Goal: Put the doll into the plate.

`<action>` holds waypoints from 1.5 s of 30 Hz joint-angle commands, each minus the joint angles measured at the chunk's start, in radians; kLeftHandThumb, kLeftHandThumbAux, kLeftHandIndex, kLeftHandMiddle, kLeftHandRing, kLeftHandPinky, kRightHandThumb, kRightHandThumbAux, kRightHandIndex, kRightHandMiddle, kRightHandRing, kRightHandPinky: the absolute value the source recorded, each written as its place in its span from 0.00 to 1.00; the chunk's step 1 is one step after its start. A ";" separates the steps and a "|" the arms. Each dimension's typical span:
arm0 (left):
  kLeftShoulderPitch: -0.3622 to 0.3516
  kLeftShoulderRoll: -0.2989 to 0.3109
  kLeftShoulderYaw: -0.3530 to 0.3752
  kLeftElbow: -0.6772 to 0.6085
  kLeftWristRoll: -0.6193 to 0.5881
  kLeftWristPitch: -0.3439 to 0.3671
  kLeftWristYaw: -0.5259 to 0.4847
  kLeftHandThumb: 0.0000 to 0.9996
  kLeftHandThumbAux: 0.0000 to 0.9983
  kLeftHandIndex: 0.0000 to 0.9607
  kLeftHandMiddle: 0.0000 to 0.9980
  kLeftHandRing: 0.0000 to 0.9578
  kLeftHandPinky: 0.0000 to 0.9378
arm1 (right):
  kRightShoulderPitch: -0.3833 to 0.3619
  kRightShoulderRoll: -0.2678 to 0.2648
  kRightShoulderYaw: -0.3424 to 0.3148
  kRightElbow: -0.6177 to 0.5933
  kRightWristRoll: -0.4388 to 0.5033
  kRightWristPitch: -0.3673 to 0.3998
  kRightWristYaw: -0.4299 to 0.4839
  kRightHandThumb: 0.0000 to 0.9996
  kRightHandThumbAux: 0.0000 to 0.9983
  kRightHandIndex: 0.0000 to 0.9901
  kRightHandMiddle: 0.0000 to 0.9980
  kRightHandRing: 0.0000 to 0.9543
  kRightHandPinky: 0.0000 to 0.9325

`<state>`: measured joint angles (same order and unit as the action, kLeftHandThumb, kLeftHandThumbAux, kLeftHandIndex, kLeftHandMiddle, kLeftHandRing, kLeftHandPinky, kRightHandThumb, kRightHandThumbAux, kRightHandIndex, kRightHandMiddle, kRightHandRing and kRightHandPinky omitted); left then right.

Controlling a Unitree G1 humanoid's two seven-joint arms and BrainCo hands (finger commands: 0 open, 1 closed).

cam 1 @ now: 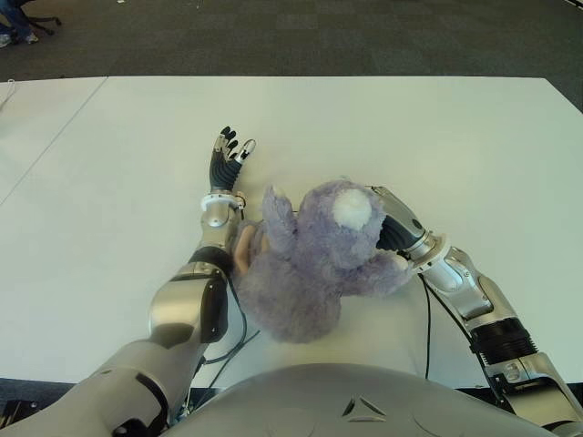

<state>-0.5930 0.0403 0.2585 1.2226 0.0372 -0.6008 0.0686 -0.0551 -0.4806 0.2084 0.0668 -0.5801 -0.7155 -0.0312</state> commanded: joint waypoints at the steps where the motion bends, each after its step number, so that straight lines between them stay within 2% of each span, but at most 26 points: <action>1: 0.182 -0.064 -0.005 0.133 0.003 0.151 0.017 0.00 0.55 0.05 0.11 0.10 0.08 | 0.011 0.019 -0.010 -0.023 0.011 0.089 0.035 0.70 0.73 0.44 0.86 0.91 0.92; 3: 0.183 -0.064 -0.007 0.133 0.006 0.148 0.019 0.00 0.55 0.05 0.11 0.10 0.07 | 0.006 0.015 -0.004 -0.027 0.032 0.123 0.073 0.69 0.73 0.44 0.85 0.89 0.89; 4: 0.184 -0.064 -0.009 0.133 0.007 0.147 0.020 0.00 0.56 0.05 0.10 0.10 0.08 | 0.003 0.013 -0.001 -0.027 0.044 0.139 0.094 0.69 0.73 0.44 0.80 0.84 0.84; 7: 0.183 -0.066 -0.006 0.133 0.004 0.148 0.019 0.00 0.56 0.05 0.10 0.10 0.08 | -0.007 0.006 0.009 -0.011 0.076 0.170 0.148 0.69 0.73 0.43 0.74 0.80 0.80; 8: 0.183 -0.065 -0.007 0.133 0.005 0.149 0.019 0.00 0.56 0.05 0.10 0.10 0.08 | -0.008 0.004 0.011 -0.009 0.083 0.176 0.160 0.68 0.73 0.42 0.64 0.71 0.72; 9: 0.184 -0.066 -0.007 0.133 0.005 0.147 0.020 0.00 0.56 0.05 0.10 0.10 0.08 | -0.007 0.000 0.014 -0.012 0.099 0.185 0.185 0.68 0.73 0.42 0.63 0.70 0.71; 10: 0.184 -0.066 -0.010 0.133 0.008 0.144 0.022 0.00 0.56 0.05 0.10 0.10 0.08 | -0.005 -0.007 0.017 -0.011 0.116 0.192 0.210 0.67 0.73 0.41 0.39 0.51 0.57; 11: 0.185 -0.067 -0.012 0.132 0.010 0.141 0.024 0.00 0.55 0.05 0.10 0.10 0.08 | -0.004 -0.011 0.018 -0.012 0.129 0.198 0.227 0.67 0.73 0.40 0.29 0.41 0.46; 13: 0.186 -0.066 -0.013 0.132 0.011 0.138 0.024 0.00 0.55 0.05 0.09 0.10 0.08 | -0.001 -0.015 0.018 -0.014 0.140 0.204 0.247 0.67 0.73 0.40 0.26 0.39 0.42; 14: 0.186 -0.066 -0.013 0.132 0.011 0.137 0.024 0.00 0.55 0.04 0.09 0.09 0.07 | 0.000 -0.015 0.017 -0.017 0.143 0.207 0.252 0.39 0.69 0.19 0.23 0.33 0.37; 15: 0.185 -0.066 -0.013 0.132 0.011 0.138 0.023 0.00 0.55 0.04 0.09 0.09 0.07 | 0.002 -0.017 0.017 -0.019 0.144 0.209 0.258 0.34 0.68 0.16 0.23 0.32 0.36; 16: 0.185 -0.065 -0.013 0.132 0.010 0.139 0.022 0.00 0.55 0.04 0.09 0.09 0.07 | 0.003 -0.018 0.017 -0.021 0.146 0.211 0.263 0.28 0.66 0.10 0.18 0.24 0.26; 17: 0.184 -0.064 -0.012 0.133 0.009 0.144 0.020 0.00 0.55 0.04 0.09 0.09 0.07 | 0.004 -0.021 0.016 -0.015 0.142 0.205 0.261 0.27 0.66 0.08 0.17 0.22 0.23; 18: 0.183 -0.064 -0.008 0.133 0.005 0.148 0.016 0.00 0.55 0.04 0.10 0.10 0.09 | 0.004 -0.022 0.015 -0.008 0.137 0.197 0.256 0.25 0.63 0.04 0.11 0.15 0.14; 21: 0.185 -0.063 -0.006 0.132 0.002 0.149 0.016 0.00 0.56 0.04 0.11 0.10 0.09 | 0.004 -0.023 0.014 0.011 0.125 0.182 0.240 0.23 0.61 0.00 0.05 0.07 0.06; 26: 0.182 -0.062 -0.008 0.134 0.005 0.151 0.019 0.00 0.56 0.05 0.10 0.10 0.08 | 0.005 -0.027 0.014 0.020 0.111 0.180 0.230 0.21 0.58 0.00 0.00 0.00 0.00; 33: 0.180 -0.064 -0.001 0.133 -0.003 0.153 0.014 0.00 0.56 0.04 0.10 0.10 0.09 | -0.019 -0.038 0.009 0.081 0.112 0.167 0.227 0.22 0.53 0.00 0.00 0.00 0.00; 44: 0.181 -0.061 -0.018 0.134 0.016 0.155 0.031 0.00 0.58 0.06 0.11 0.11 0.11 | -0.053 -0.049 0.014 0.171 0.075 0.143 0.178 0.21 0.51 0.00 0.00 0.00 0.00; 45: 0.181 -0.060 -0.018 0.134 0.017 0.156 0.031 0.00 0.57 0.05 0.10 0.10 0.09 | -0.062 -0.051 0.014 0.187 0.076 0.141 0.177 0.21 0.51 0.00 0.00 0.00 0.00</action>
<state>-0.5937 0.0403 0.2542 1.2226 0.0401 -0.5980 0.0818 -0.0929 -0.5154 0.2124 0.1909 -0.4821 -0.5687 0.1456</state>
